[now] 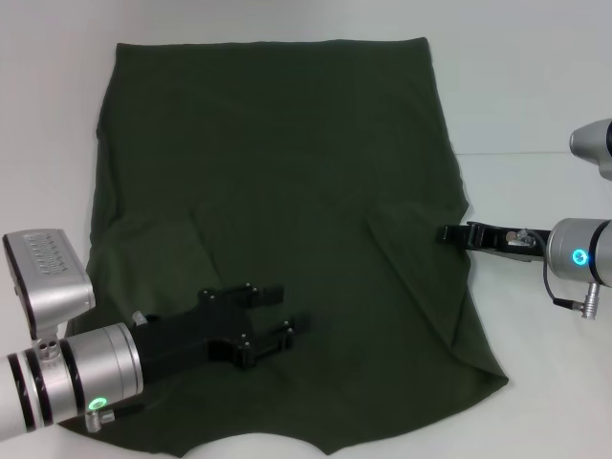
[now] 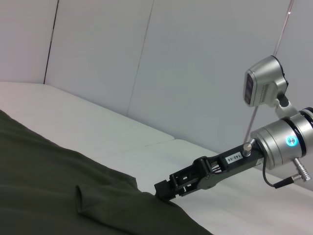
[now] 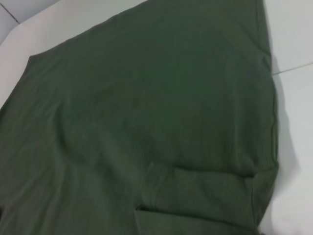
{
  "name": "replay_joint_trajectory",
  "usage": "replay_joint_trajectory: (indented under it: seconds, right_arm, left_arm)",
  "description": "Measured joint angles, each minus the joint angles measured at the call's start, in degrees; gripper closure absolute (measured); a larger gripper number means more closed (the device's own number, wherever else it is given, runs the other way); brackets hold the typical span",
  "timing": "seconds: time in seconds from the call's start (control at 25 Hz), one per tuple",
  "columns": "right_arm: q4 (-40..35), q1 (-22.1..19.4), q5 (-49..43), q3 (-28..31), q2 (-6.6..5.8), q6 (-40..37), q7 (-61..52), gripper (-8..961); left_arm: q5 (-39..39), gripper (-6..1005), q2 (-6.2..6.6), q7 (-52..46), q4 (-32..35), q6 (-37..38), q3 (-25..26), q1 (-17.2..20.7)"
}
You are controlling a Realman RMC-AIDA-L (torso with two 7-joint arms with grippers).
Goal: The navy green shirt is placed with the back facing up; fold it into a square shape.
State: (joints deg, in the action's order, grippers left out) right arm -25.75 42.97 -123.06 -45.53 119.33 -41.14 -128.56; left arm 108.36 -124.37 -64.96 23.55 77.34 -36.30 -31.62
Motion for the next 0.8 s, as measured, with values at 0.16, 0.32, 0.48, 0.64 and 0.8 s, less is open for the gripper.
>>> replay_joint_trajectory:
  seconds: [0.16,0.32,0.48,0.64,0.8]
  right_arm:
    - [0.0,-0.1,1.1,0.0,0.02,0.2,0.8,387]
    - [0.0,-0.3,2.2,0.0,0.02,-0.1,2.2,578]
    - [0.0,-0.4,2.3,-0.2,0.02,-0.1,2.3,829]
    - [0.3,-0.4,2.3,-0.2,0.02,-0.1,2.4,879]
    - [0.4,-0.6,2.3,0.2,-0.04,0.0,2.8,929]
  left_arm:
    - [0.0,438,0.0,0.0,0.0,0.0,0.0,0.0]
    - [0.0,438,0.0,0.0,0.0,-0.1,0.0,0.0]
    - [0.0,438,0.0,0.1,0.0,-0.2,0.0,0.0]
    - [0.0,438,0.0,0.3,0.0,-0.2,0.0,0.0]
    - [0.0,438,0.0,0.3,0.0,-0.2,0.0,0.0]
